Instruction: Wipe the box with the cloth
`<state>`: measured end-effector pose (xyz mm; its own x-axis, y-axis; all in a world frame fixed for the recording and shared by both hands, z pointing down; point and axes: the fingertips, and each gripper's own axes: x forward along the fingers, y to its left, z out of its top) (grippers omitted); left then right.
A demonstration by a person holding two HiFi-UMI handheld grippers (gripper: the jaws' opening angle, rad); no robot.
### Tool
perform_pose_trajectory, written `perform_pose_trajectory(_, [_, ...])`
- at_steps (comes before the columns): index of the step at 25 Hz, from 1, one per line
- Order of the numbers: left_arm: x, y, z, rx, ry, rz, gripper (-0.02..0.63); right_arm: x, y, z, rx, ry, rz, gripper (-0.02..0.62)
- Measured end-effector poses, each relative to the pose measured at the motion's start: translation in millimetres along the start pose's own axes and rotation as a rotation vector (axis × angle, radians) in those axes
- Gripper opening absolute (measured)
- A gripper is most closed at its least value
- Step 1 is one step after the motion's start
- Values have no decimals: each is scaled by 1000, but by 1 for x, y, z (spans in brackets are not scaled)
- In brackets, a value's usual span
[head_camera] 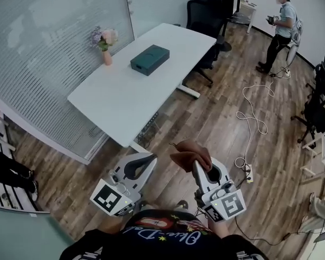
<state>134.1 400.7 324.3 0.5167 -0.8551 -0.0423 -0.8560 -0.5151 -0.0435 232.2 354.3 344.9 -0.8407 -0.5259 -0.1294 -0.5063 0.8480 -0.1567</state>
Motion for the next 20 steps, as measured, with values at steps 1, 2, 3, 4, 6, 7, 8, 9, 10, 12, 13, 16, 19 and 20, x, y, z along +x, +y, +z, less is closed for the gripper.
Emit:
perform_pose_trajectory(1, [8, -7, 0, -2, 5, -10, 3, -7, -7, 2, 2, -1, -6, 26])
perform_pose_trajectory(2, [16, -14, -1, -4, 9, -22, 3, -14, -13, 3, 2, -2, -14, 26])
perform_pose_trajectory(3, [25, -21, -1, -3, 11, -38, 3, -22, -20, 4, 0, -4, -27, 26])
perform_pose_trajectory(4, [33, -29, -2, -1, 11, -58, 3, -31, -26, 5, -3, -7, -43, 26])
perform_pose_trajectory(6, [47, -46, -3, 5, 8, -102, 4, -50, -38, 6, -6, -17, -79, 26])
perform_pose_trajectory(7, [54, -54, -3, 8, 4, -121, 3, -58, -44, 7, -5, -21, -94, 26])
perform_pose_trajectory(8, [61, -61, -3, 10, 2, -137, 4, -66, -49, 7, -2, -24, -106, 26])
perform_pose_trajectory(9, [67, -67, -3, 9, 3, -149, 3, -72, -54, 7, 4, -25, -115, 26])
perform_pose_trajectory(10, [72, -72, -4, 5, 9, -157, 4, -77, -58, 7, 11, -26, -121, 26])
perform_pose_trajectory(12, [81, -78, -8, 0, 27, -167, 3, -83, -66, 5, 23, -27, -125, 26])
perform_pose_trajectory(13, [84, -80, -9, 2, 33, -172, 3, -85, -69, 4, 24, -26, -125, 26])
perform_pose_trajectory(16, [92, -79, -11, 14, 34, -183, 3, -87, -77, 1, 24, -23, -132, 26])
perform_pose_trajectory(19, [102, -75, -15, -9, 34, -190, 3, -88, -84, -2, 32, -10, -148, 26])
perform_pose_trajectory(20, [107, -73, -17, -23, 35, -192, 4, -88, -88, -3, 34, -2, -151, 26])
